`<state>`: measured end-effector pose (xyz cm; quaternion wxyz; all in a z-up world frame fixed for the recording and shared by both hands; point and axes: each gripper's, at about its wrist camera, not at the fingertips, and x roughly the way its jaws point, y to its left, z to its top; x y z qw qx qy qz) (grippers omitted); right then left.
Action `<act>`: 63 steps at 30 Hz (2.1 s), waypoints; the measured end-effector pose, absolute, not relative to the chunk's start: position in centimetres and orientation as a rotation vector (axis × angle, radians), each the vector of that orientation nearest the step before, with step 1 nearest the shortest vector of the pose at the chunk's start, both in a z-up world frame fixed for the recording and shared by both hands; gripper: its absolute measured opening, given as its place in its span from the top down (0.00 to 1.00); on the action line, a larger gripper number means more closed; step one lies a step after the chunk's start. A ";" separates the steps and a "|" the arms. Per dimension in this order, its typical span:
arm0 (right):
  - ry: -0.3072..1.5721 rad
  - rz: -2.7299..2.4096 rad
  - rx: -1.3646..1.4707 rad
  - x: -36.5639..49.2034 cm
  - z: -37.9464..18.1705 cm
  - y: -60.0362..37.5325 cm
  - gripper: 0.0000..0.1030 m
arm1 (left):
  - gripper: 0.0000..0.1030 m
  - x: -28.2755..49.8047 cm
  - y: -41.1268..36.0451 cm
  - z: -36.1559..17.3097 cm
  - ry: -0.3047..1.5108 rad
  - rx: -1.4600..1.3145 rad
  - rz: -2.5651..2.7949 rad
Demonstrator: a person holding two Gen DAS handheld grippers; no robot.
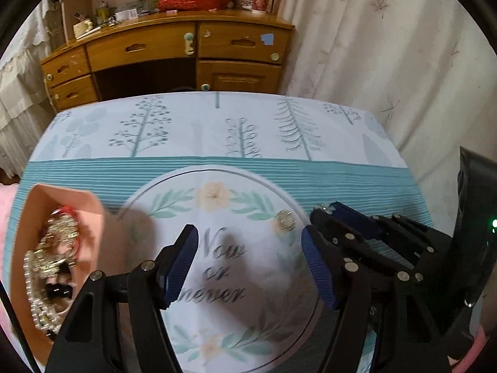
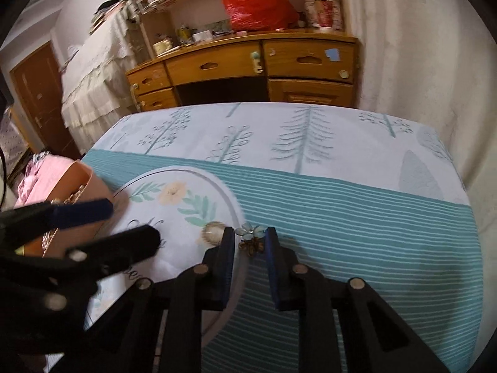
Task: Organize jewelry
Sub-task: 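Grasp the gold pendant with the left tool while the right tool grasps the flower brooch, then carry the pendant and brooch into the peach tray and open both tools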
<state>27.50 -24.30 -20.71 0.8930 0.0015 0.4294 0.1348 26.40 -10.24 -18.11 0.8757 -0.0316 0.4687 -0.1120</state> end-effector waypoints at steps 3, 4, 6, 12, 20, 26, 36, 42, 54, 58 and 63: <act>0.883 0.245 -0.006 27.4 -20.4 -25.4 0.81 | 0.35 27.2 -11.1 -18.5 0.964 -0.059 -0.258; 0.879 0.235 -0.011 27.3 -20.3 -25.8 0.81 | 0.35 27.5 -11.4 -18.7 0.961 -0.055 -0.263; 0.871 0.213 -0.018 27.3 -19.9 -26.8 0.81 | 0.38 27.9 -11.8 -18.9 0.960 -0.049 -0.274; 0.855 0.147 0.018 27.2 -19.0 -29.6 0.81 | 0.51 28.9 -13.2 -20.3 0.996 -0.019 -0.290; 0.853 0.089 0.093 26.9 -18.8 -32.2 0.81 | 0.71 28.3 -14.5 -21.1 0.963 0.043 -0.300; 0.839 0.091 0.100 26.3 -18.2 -32.2 0.81 | 0.88 27.9 -14.6 -21.1 0.955 0.025 -0.322; 0.825 0.123 0.108 25.8 -16.8 -30.8 0.81 | 0.88 26.8 -13.1 -18.8 0.935 -0.009 -0.309; 0.819 0.168 0.164 25.2 -15.3 -29.0 0.81 | 0.88 25.2 -10.2 -15.8 0.892 -0.036 -0.286; 0.817 0.350 0.278 23.6 -13.5 -18.9 0.81 | 0.88 20.3 2.1 -12.4 0.822 -0.151 -0.198; 0.819 0.374 0.304 22.3 -13.0 -14.4 0.81 | 0.88 19.0 6.3 -12.1 0.841 -0.131 -0.206; 0.822 0.371 0.375 20.8 -13.1 -9.2 0.81 | 0.88 17.8 10.8 -11.8 0.848 -0.058 -0.246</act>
